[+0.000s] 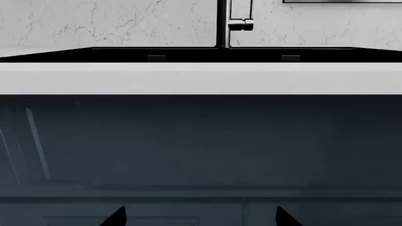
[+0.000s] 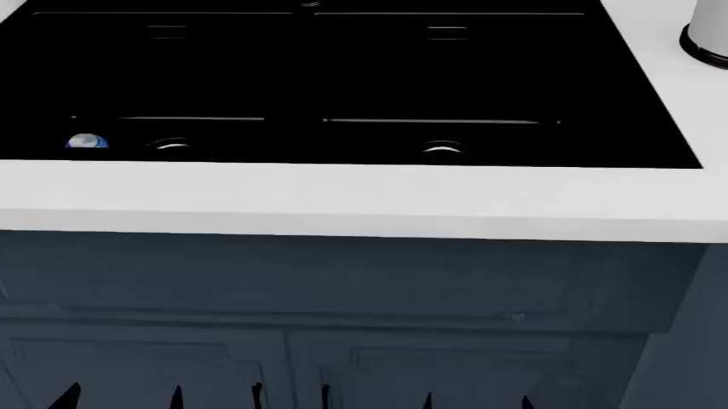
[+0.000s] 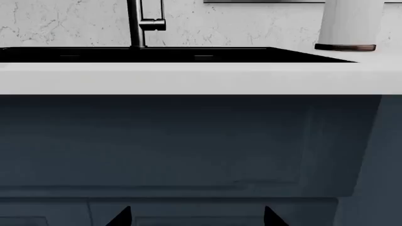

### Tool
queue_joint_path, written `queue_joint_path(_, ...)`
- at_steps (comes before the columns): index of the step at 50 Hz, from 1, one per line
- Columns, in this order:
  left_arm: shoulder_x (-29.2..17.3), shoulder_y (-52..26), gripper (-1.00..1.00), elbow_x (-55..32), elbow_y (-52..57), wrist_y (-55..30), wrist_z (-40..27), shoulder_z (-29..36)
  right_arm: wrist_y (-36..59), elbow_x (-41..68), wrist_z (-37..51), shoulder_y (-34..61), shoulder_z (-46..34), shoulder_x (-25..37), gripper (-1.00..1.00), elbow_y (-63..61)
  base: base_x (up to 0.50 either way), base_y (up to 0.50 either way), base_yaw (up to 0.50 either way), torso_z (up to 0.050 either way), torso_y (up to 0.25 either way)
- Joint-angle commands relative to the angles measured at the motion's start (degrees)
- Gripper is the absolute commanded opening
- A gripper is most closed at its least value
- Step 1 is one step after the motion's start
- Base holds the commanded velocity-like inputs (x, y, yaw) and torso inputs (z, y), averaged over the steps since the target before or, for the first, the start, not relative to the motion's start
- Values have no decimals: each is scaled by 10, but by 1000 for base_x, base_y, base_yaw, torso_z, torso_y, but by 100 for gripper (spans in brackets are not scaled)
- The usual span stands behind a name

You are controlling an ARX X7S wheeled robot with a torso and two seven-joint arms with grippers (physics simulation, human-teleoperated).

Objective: Pick the fish from the counter and place it in the sink

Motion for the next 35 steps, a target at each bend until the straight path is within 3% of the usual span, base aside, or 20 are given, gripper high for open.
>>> queue_joint_path(1, -15, -1, 100, -14, 0, 0, -18, 18, 2, 6, 8, 0, -8, 6, 100, -2, 0, 0, 0, 0, 0)
queue_joint_path(30, -44, -3, 100, -57, -3, -12, -44, 48, -10, 41, 56, -8, -52, 40, 100, -4, 0, 0, 0, 0, 0)
queue_joint_path(35, -51, 2, 100, -59, 59, -60, -53, 53, 10, 50, 59, -12, -56, 46, 100, -42, 0, 0, 0, 0, 0)
